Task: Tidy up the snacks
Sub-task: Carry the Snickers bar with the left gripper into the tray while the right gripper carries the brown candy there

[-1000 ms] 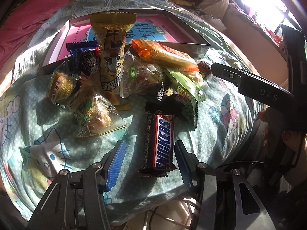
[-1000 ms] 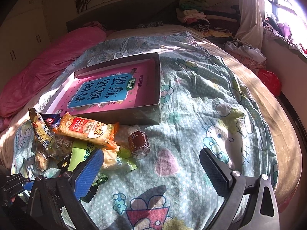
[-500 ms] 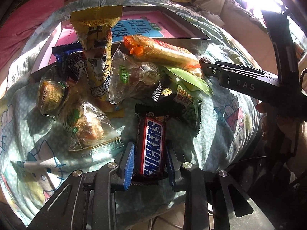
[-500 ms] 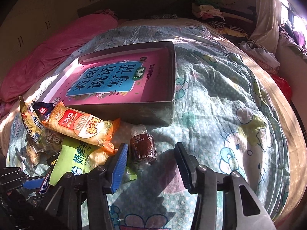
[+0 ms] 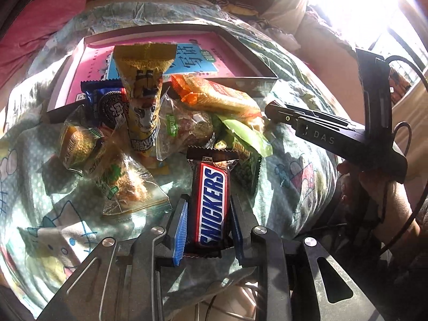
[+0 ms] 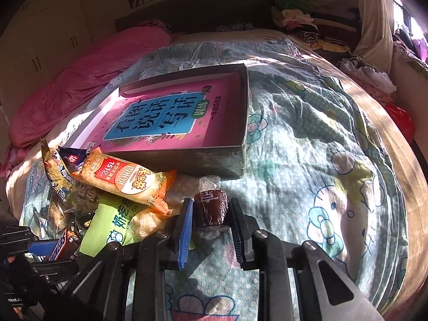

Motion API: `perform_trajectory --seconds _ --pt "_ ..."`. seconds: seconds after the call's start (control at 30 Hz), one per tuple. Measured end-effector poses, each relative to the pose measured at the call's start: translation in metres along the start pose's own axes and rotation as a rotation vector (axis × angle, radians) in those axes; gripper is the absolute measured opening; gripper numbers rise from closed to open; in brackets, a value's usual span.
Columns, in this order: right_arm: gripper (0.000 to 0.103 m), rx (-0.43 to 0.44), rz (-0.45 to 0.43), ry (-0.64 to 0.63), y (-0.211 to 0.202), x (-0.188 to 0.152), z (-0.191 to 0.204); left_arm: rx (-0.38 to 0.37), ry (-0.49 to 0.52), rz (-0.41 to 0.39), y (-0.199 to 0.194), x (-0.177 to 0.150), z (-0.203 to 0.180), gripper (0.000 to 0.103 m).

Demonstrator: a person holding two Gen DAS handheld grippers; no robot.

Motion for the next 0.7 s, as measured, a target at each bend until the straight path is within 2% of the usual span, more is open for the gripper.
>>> perform_trajectory --seconds 0.17,0.4,0.7 --pt "0.027 0.005 -0.037 0.043 -0.015 0.003 -0.008 -0.023 -0.007 -0.092 -0.029 0.003 0.004 0.029" --pt "0.027 -0.004 -0.085 0.045 -0.034 0.013 -0.008 0.009 -0.04 -0.199 -0.058 0.016 0.022 0.03" --pt "0.027 0.011 -0.131 0.039 -0.043 0.03 -0.002 0.052 -0.134 -0.265 -0.071 0.041 0.062 0.03"
Point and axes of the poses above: each gripper's, at about its wrist camera, not at the fingertips, and y roughly the way its jaws point, z to its left, x to its top, the point moved 2 cm from there along y, roughly the way its jaws point, and after that the axes turned 12 degrees about z, right-handed, at the moved point
